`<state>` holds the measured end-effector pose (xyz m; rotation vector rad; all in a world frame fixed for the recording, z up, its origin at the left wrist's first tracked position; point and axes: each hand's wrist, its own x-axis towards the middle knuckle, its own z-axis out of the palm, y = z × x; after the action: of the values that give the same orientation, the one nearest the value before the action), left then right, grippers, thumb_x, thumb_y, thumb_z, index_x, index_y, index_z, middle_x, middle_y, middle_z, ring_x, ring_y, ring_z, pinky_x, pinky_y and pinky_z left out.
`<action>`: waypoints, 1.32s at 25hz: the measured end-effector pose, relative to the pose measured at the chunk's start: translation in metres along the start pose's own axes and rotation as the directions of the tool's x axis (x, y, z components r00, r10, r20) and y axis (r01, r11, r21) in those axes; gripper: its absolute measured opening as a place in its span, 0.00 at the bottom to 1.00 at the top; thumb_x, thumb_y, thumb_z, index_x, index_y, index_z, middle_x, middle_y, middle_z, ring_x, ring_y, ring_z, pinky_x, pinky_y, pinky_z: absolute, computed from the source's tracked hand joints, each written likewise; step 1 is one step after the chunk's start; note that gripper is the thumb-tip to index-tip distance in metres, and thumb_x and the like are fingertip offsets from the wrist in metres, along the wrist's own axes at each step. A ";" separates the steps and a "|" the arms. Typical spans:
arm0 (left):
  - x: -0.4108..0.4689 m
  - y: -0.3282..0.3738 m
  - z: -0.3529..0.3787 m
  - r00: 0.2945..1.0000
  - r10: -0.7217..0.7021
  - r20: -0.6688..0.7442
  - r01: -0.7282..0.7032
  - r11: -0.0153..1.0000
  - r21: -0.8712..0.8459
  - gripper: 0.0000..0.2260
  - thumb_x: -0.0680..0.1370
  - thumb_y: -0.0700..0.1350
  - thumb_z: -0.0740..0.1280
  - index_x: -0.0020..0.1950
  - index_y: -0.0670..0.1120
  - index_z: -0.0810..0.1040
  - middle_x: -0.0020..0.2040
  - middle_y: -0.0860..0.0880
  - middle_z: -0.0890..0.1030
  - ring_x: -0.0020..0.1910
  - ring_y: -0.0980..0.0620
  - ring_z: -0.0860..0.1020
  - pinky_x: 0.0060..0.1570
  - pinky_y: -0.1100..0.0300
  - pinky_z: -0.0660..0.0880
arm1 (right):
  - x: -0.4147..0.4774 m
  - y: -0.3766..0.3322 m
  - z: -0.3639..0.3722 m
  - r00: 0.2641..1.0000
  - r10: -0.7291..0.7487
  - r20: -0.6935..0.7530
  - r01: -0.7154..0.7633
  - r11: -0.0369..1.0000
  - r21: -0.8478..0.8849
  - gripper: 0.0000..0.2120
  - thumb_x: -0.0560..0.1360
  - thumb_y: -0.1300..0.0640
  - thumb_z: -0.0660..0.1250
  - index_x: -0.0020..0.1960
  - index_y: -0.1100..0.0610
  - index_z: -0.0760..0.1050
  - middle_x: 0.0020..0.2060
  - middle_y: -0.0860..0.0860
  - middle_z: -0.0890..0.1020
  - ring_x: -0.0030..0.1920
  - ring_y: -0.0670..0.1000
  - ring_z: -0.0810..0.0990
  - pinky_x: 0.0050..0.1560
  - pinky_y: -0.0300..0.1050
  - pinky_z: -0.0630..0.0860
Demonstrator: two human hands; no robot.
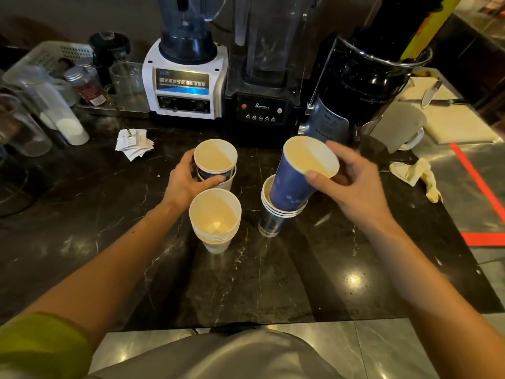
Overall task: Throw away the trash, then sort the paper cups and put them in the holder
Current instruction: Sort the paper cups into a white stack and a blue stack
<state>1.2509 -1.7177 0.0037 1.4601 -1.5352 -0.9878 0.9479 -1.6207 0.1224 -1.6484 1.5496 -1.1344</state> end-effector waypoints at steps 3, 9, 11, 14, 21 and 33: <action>0.000 0.001 0.000 1.000 -0.010 -0.003 0.010 1.000 0.018 0.38 0.69 0.48 0.78 0.75 0.50 0.63 0.72 0.49 0.72 0.64 0.58 0.68 0.58 0.61 0.67 | -0.004 0.019 0.020 0.991 0.061 0.116 -0.048 0.992 -0.114 0.41 0.63 0.35 0.73 0.71 0.51 0.70 0.66 0.47 0.76 0.66 0.46 0.72 0.64 0.50 0.74; 0.000 0.003 0.000 1.000 -0.018 0.019 0.018 1.000 0.012 0.38 0.70 0.46 0.78 0.75 0.49 0.63 0.72 0.48 0.72 0.64 0.57 0.68 0.59 0.61 0.68 | -0.004 0.046 0.035 0.979 0.126 0.158 -0.081 0.961 -0.265 0.44 0.62 0.31 0.72 0.72 0.48 0.66 0.61 0.39 0.69 0.62 0.41 0.66 0.51 0.28 0.62; -0.001 0.004 0.000 1.000 -0.025 0.016 0.024 1.000 0.009 0.38 0.70 0.46 0.78 0.75 0.49 0.63 0.72 0.48 0.71 0.64 0.57 0.67 0.59 0.60 0.68 | -0.004 0.047 0.034 0.970 0.131 0.204 -0.065 0.951 -0.301 0.44 0.62 0.32 0.72 0.72 0.47 0.65 0.61 0.39 0.68 0.62 0.42 0.66 0.52 0.30 0.63; -0.001 0.005 0.001 0.999 -0.028 0.021 0.028 1.000 -0.004 0.38 0.70 0.45 0.78 0.75 0.49 0.63 0.72 0.47 0.71 0.64 0.57 0.67 0.59 0.60 0.68 | 0.006 0.039 0.026 0.953 0.120 0.279 -0.006 0.925 -0.380 0.51 0.59 0.25 0.68 0.74 0.48 0.62 0.67 0.41 0.68 0.68 0.47 0.66 0.61 0.38 0.66; -0.002 0.001 0.000 1.000 -0.005 0.027 0.006 1.000 -0.023 0.38 0.69 0.48 0.78 0.74 0.49 0.64 0.71 0.48 0.72 0.68 0.54 0.69 0.61 0.61 0.69 | 0.075 -0.016 0.097 0.913 -0.018 0.407 0.200 0.890 -0.410 0.48 0.68 0.36 0.73 0.79 0.54 0.56 0.76 0.52 0.63 0.75 0.53 0.62 0.68 0.45 0.61; -0.001 0.004 -0.005 0.997 -0.006 0.081 0.011 0.998 -0.067 0.38 0.67 0.49 0.80 0.73 0.50 0.66 0.62 0.57 0.74 0.64 0.57 0.72 0.65 0.53 0.73 | 0.115 -0.023 0.152 0.882 -0.017 0.472 0.300 0.792 -0.532 0.50 0.64 0.40 0.78 0.77 0.53 0.58 0.68 0.54 0.73 0.69 0.57 0.68 0.61 0.53 0.70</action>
<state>1.2543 -1.7162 0.0090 1.3958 -1.5393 -1.1052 1.0873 -1.7492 0.0944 -2.2947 1.5477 -0.2709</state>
